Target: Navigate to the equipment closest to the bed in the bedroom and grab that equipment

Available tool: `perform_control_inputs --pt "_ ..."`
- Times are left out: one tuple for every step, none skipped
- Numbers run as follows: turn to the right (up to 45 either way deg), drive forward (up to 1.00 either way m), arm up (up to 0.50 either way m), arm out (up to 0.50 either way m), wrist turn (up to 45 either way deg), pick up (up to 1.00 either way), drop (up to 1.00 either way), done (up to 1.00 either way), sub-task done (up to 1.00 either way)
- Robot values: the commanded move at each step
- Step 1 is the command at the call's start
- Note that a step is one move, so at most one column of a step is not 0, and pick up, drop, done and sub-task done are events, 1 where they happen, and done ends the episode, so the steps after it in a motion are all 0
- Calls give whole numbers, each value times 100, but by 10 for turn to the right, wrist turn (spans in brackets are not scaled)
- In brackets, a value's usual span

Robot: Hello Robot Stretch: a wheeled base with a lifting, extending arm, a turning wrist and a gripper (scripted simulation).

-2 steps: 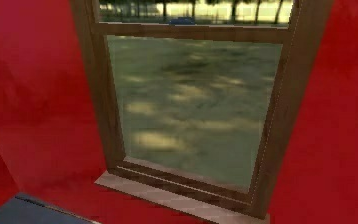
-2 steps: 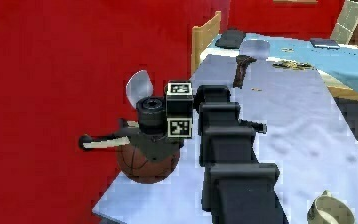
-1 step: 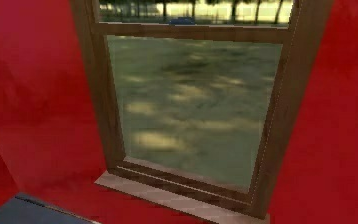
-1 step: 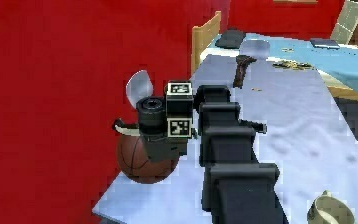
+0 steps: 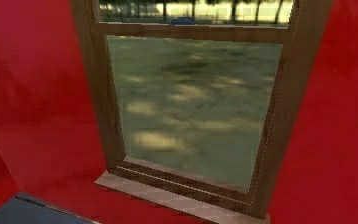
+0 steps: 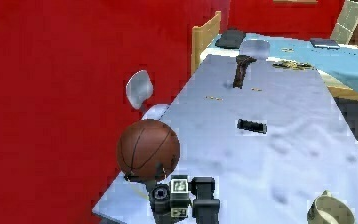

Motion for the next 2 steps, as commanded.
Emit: perform_control_inputs --pt "0 0 0 0 0 100 0 0 0" --pt "0 0 10 0 0 0 0 0 0"
